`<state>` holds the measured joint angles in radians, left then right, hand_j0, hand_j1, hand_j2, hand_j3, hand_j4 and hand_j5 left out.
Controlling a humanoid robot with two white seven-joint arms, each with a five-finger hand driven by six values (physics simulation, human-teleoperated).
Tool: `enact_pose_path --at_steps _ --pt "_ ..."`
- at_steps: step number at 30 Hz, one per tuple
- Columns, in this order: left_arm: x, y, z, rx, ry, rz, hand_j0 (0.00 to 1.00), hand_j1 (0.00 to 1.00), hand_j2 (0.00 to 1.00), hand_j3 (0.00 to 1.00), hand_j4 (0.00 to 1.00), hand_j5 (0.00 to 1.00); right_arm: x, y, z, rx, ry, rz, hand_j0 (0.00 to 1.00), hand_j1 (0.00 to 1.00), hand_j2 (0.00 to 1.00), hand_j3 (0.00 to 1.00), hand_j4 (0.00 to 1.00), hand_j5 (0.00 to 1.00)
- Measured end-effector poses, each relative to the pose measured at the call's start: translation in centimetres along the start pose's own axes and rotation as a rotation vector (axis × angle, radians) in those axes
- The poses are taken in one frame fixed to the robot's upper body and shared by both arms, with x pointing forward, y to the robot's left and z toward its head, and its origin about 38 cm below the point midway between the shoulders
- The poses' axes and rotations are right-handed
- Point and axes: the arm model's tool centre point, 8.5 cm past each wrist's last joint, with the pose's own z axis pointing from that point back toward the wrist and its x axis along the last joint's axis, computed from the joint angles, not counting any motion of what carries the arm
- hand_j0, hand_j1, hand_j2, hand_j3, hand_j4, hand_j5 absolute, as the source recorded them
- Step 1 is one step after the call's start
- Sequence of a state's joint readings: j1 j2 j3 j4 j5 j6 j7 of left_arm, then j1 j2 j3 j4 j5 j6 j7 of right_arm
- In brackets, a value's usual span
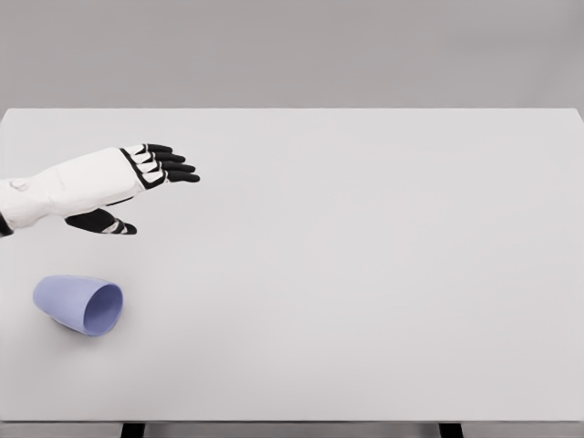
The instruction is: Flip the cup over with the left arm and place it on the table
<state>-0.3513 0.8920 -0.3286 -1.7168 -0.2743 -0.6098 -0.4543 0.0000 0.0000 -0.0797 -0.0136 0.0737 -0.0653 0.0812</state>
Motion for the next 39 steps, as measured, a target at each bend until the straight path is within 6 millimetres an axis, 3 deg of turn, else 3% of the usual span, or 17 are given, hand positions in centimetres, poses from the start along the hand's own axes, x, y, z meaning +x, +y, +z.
enact_pose_path --at_steps 11,14,17,20,22,28,31,39 --pt "-1.6 -0.4 1.1 -0.09 0.083 0.075 1.0 1.0 1.0 1.0 1.0 1.0 -0.5 0.0 0.0 -0.004 0.017 0.003 1.0 1.0 1.0 1.0 1.0 1.0" --pt "-3.4 1.2 4.8 -0.125 0.219 0.189 1.0 1.0 1.0 1.0 1.0 1.0 -0.5 0.0 0.0 -0.004 0.017 0.003 1.0 1.0 1.0 1.0 1.0 1.0" --pt "-3.4 3.2 9.0 -0.129 0.272 0.283 1.0 1.0 1.0 1.0 1.0 1.0 -0.5 0.0 0.0 -0.004 0.018 0.003 1.0 1.0 1.0 1.0 1.0 1.0" --pt "-2.4 1.1 11.4 -0.207 0.259 0.355 1.0 1.0 1.0 1.0 1.0 1.0 -0.5 0.0 0.0 -0.004 0.018 0.003 1.0 1.0 1.0 1.0 1.0 1.0" --pt "-2.0 1.1 12.1 -0.229 0.249 0.372 1.0 1.0 1.0 1.0 1.0 1.0 -0.5 0.0 0.0 -0.004 0.018 0.003 1.0 1.0 1.0 1.0 1.0 1.0" --pt "-1.8 -0.3 12.7 -0.225 0.27 0.519 1.0 1.0 1.0 1.0 1.0 1.0 -0.5 0.0 0.0 -0.004 0.018 0.003 1.0 1.0 1.0 1.0 1.0 1.0" --pt "-1.6 -2.4 12.5 -0.242 0.281 0.583 1.0 1.0 1.0 1.0 1.0 1.0 -0.5 0.0 0.0 -0.004 0.018 0.003 1.0 1.0 1.0 1.0 1.0 1.0" --pt "-1.2 -4.6 12.0 -0.299 0.279 0.558 1.0 1.0 1.0 1.0 1.0 1.0 -0.5 0.0 0.0 -0.004 0.018 0.003 1.0 1.0 1.0 1.0 1.0 1.0"
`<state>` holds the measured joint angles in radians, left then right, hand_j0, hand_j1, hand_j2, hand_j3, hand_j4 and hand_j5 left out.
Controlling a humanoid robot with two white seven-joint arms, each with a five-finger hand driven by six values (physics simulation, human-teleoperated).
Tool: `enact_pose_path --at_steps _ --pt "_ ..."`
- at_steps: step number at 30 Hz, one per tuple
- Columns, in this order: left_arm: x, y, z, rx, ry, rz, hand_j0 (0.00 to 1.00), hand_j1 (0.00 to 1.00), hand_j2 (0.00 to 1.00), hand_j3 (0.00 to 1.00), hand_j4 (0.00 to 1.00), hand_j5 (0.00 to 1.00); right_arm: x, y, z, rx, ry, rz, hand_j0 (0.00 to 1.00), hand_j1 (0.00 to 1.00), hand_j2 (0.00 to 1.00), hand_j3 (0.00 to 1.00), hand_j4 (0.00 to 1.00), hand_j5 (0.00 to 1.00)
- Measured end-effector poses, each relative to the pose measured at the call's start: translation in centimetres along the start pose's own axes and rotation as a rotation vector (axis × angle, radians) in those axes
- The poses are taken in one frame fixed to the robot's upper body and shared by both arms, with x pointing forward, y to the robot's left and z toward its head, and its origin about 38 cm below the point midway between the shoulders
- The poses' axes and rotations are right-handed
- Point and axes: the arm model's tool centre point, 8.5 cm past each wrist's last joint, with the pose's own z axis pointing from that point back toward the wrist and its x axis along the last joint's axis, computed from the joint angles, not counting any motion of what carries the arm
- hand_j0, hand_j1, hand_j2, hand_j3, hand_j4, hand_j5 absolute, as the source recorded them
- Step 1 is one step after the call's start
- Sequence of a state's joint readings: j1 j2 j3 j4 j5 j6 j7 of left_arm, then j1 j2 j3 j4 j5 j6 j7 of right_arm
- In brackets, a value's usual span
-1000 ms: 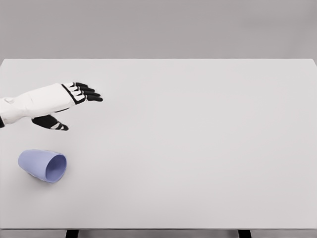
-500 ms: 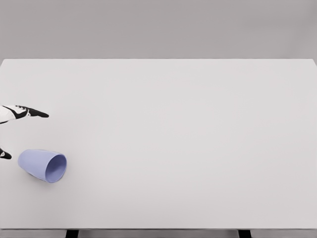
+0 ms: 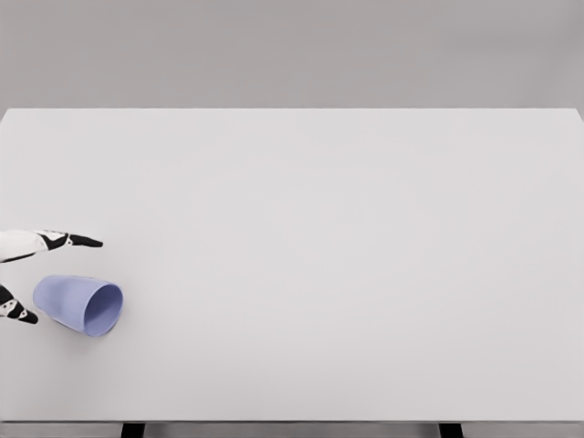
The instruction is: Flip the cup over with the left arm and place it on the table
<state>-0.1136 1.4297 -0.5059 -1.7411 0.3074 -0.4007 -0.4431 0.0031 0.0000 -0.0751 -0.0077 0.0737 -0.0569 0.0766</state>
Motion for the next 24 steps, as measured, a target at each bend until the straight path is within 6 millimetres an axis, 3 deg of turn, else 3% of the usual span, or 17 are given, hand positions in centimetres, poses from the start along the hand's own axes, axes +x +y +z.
enact_pose_path --at_steps 15,24 --pt "-0.1 -2.8 -2.9 -0.033 -0.029 -0.027 1.0 1.0 1.0 1.0 1.0 1.0 0.0 0.0 0.0 0.0 0.0 0.0 1.0 1.0 1.0 1.0 1.0 1.0" --pt "-0.1 -3.5 -3.5 -0.046 -0.03 -0.033 1.0 1.0 1.0 1.0 1.0 1.0 0.0 0.0 0.0 0.0 0.0 0.0 1.0 1.0 1.0 1.0 1.0 1.0"
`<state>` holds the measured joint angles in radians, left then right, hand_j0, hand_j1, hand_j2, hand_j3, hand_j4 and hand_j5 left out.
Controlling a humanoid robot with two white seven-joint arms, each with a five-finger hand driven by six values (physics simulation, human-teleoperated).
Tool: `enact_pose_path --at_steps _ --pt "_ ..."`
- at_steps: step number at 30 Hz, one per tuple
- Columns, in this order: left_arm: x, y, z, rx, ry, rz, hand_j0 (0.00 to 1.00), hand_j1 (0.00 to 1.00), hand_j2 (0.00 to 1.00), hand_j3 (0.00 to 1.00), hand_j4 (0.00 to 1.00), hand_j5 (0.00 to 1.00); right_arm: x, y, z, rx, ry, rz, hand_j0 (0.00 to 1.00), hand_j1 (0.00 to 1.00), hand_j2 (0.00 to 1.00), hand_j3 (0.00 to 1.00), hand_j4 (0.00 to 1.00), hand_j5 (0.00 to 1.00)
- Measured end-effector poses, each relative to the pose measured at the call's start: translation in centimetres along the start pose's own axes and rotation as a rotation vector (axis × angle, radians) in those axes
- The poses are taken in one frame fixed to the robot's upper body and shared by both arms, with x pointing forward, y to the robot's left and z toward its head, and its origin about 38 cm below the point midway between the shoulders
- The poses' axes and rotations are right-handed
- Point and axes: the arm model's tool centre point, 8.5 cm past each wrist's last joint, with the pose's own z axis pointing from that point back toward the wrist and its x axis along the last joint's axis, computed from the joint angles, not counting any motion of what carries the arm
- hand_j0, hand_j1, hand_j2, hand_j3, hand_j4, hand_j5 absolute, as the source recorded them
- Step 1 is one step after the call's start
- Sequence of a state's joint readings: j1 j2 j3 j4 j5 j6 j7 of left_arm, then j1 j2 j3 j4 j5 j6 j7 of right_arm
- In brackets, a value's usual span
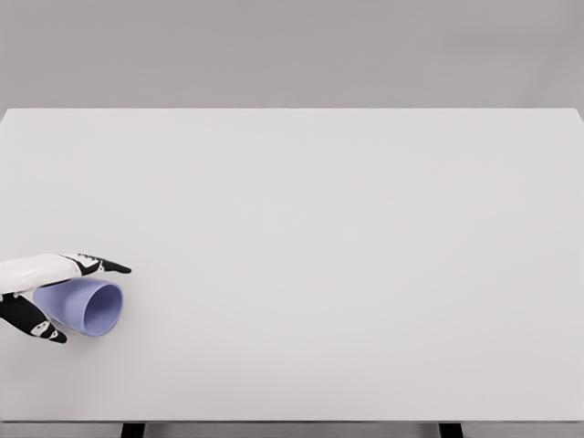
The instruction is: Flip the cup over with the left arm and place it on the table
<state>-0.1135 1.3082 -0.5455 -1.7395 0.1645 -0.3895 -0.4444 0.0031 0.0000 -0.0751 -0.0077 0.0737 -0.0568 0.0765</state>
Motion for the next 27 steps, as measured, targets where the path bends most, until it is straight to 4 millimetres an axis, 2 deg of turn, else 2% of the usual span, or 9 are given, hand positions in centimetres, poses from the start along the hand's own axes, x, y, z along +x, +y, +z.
enact_pose_path --at_steps 5,12,22,27 --pt "0.08 -0.32 -0.24 -0.008 -0.004 -0.002 1.0 1.0 1.0 1.0 1.0 1.0 0.0 0.0 0.0 0.0 0.0 0.0 1.0 1.0 1.0 1.0 1.0 1.0" --pt "0.13 -0.66 -0.52 -0.014 -0.009 0.0 0.94 0.94 0.94 0.94 0.94 0.94 0.0 0.0 0.0 0.0 0.0 0.0 1.0 1.0 1.0 1.0 1.0 1.0" --pt "0.09 -0.97 -0.76 -0.018 -0.012 0.004 0.58 0.58 0.58 0.58 0.58 0.58 0.0 0.0 0.0 0.0 0.0 0.0 1.0 1.0 1.0 1.0 1.0 1.0" --pt "0.12 -0.93 -0.83 -0.014 -0.015 0.005 0.57 0.57 0.57 0.57 0.57 0.57 0.0 0.0 0.0 0.0 0.0 0.0 1.0 1.0 1.0 1.0 1.0 1.0"
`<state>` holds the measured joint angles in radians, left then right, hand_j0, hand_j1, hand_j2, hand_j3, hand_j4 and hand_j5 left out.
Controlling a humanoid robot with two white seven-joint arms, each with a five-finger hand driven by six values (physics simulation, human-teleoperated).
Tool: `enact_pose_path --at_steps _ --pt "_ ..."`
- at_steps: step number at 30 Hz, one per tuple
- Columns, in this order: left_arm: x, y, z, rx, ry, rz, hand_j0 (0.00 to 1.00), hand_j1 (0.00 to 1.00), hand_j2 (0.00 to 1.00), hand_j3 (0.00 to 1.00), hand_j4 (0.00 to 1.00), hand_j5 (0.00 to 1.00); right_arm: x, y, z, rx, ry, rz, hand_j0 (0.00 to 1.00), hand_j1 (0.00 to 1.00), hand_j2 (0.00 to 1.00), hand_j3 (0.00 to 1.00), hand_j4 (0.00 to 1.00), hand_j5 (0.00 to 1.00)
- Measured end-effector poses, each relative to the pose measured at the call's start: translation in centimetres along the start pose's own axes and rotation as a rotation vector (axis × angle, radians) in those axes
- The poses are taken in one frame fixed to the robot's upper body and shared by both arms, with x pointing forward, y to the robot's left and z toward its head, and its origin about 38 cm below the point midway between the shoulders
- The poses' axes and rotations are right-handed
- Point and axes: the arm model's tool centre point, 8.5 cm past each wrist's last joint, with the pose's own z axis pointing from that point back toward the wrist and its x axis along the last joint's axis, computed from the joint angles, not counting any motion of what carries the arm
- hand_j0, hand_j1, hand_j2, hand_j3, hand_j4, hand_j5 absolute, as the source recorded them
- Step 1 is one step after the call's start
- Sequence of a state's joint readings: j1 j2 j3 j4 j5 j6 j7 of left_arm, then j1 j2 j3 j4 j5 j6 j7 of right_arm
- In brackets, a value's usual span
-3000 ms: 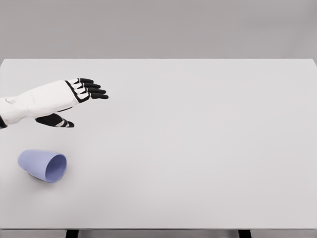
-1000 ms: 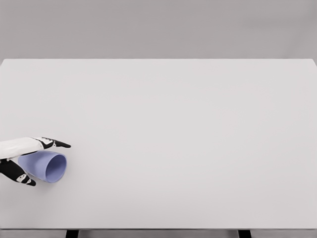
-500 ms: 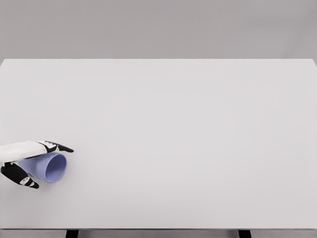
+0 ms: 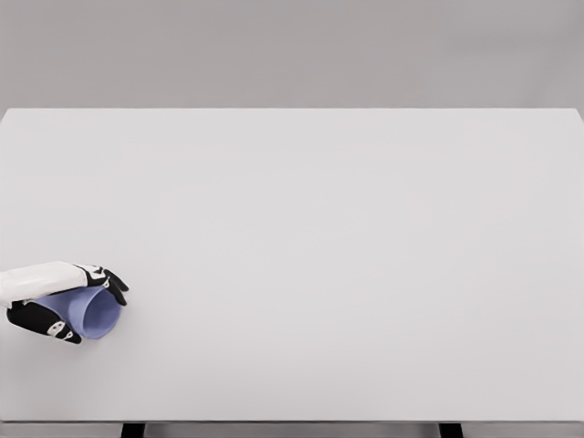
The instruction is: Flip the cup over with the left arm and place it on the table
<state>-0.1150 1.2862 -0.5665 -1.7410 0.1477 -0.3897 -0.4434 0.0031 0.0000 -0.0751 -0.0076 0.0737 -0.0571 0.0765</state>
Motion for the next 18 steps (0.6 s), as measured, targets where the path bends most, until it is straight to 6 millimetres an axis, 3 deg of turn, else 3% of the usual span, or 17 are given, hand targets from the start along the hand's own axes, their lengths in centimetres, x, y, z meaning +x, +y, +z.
enact_pose_path --at_steps 11,18 --pt "0.2 1.6 0.5 0.076 -0.052 0.101 0.58 0.58 0.58 0.58 0.58 0.58 0.0 0.0 0.0 0.0 0.0 0.0 1.0 1.0 1.0 1.0 1.0 1.0" --pt "0.8 3.1 1.0 0.118 -0.198 0.236 0.58 0.58 0.58 0.58 0.58 0.58 0.0 0.0 0.0 0.0 0.0 0.0 1.0 1.0 1.0 1.0 1.0 1.0"
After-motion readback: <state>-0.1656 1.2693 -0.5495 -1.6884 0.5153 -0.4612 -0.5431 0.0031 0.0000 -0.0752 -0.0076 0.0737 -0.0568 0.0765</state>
